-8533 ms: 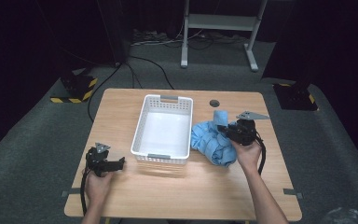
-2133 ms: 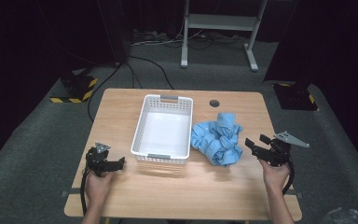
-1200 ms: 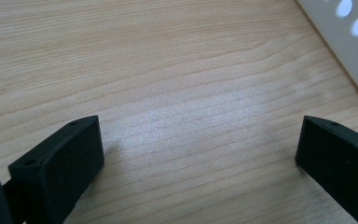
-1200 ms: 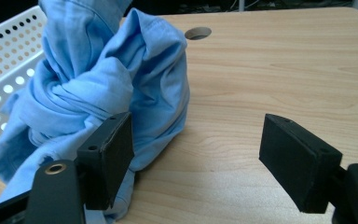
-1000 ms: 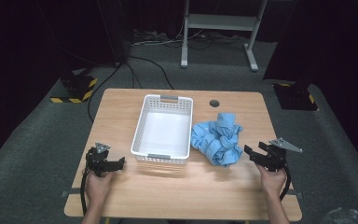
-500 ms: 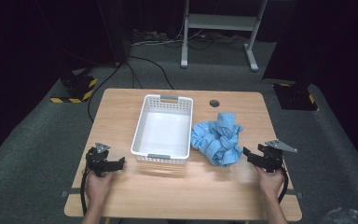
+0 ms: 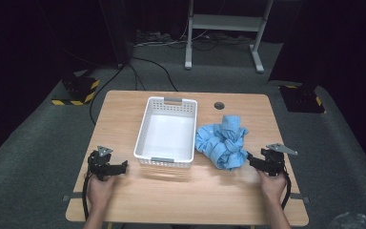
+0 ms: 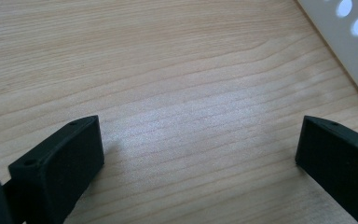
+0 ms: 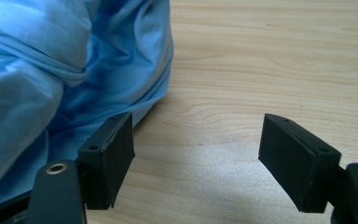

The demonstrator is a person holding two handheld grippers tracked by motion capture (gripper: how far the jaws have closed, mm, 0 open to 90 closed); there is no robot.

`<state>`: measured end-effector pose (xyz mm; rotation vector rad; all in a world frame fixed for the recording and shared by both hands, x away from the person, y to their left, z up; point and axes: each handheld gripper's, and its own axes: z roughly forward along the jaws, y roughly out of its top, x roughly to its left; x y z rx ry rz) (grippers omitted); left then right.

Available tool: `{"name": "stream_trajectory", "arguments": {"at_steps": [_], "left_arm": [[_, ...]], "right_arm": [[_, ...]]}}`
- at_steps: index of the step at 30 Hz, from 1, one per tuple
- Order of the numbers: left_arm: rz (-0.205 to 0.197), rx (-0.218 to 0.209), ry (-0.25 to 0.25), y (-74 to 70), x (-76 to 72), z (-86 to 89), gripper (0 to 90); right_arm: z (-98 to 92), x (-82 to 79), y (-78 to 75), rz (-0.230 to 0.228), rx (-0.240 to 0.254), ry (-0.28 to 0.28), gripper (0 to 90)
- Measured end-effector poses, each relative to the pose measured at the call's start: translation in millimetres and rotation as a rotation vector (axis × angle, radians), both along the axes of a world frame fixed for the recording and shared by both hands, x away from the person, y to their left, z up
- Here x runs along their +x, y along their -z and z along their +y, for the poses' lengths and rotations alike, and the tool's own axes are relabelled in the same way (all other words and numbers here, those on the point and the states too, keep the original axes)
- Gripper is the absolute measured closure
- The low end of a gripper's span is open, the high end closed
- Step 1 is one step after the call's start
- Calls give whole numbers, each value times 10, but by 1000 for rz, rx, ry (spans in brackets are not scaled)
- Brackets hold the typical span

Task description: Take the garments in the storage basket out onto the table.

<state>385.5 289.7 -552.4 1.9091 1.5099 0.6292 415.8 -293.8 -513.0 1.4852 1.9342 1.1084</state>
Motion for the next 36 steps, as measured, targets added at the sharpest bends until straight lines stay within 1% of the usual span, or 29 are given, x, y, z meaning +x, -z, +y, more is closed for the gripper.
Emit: {"name": "stream_trajectory", "arguments": {"at_steps": [5, 16, 26, 30, 33, 36], "left_arm": [[0, 0, 0, 0, 0, 0, 11], [0, 1, -1, 0, 0, -1, 11], [1, 1, -1, -1, 0, -1, 11], [0, 0, -2, 0, 0, -2, 11], [0, 1, -1, 0, 0, -1, 11], [-1, 0, -2, 1, 0, -2, 11]], "right_arm": [[-4, 19, 46, 15, 2, 11, 263], [4, 64, 104, 41, -13, 23, 260], [91, 152, 206, 58, -25, 32, 259], [106, 167, 227, 62, -32, 36, 259], [112, 179, 260, 78, -46, 44, 258], [109, 178, 275, 75, -54, 54, 258]]}}
